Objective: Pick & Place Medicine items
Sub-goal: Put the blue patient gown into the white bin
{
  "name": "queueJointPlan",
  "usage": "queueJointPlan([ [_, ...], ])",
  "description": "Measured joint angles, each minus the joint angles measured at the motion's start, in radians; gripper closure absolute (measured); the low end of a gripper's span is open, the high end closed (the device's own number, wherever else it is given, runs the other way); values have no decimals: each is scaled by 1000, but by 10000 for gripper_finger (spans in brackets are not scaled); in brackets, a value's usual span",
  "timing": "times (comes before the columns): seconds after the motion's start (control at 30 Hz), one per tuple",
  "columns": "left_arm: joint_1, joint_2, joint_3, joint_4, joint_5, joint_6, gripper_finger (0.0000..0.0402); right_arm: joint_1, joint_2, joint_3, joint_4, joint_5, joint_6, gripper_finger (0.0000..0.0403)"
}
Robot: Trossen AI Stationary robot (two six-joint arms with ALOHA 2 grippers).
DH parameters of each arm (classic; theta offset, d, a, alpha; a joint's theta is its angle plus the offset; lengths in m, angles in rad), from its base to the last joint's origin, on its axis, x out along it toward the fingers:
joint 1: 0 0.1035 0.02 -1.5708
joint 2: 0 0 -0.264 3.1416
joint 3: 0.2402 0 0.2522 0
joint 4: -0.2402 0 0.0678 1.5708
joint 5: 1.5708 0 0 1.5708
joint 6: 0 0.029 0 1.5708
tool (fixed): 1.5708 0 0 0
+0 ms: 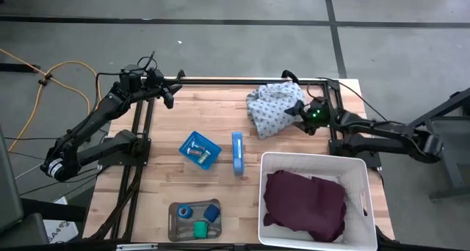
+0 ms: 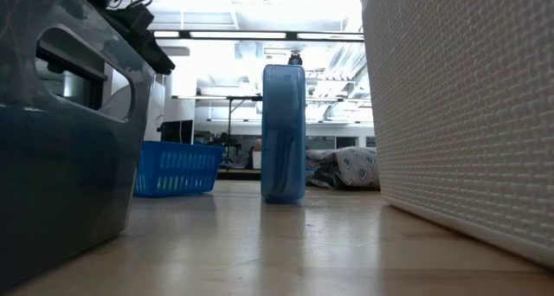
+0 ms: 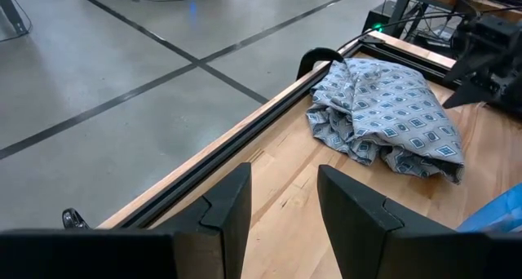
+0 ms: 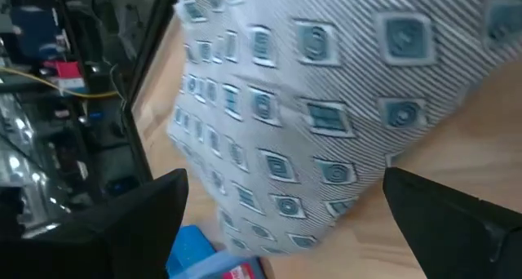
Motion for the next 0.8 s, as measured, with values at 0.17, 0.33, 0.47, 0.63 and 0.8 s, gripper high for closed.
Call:
queueJointPlan([
  [0.17,0,0,0,0,0,0,266,71,0,-53,49,69,87,4],
  [0.33,0,0,0,0,0,0,266,114,0,-55,39,125,104,4],
  [0.47,0,0,0,0,0,0,266,128,0,-55,19,138,103,4],
  [0.63,0,0,0,0,0,0,266,140,0,-55,32,138,26,4],
  [0.8,0,0,0,0,0,0,266,138,0,-55,32,136,27,4],
])
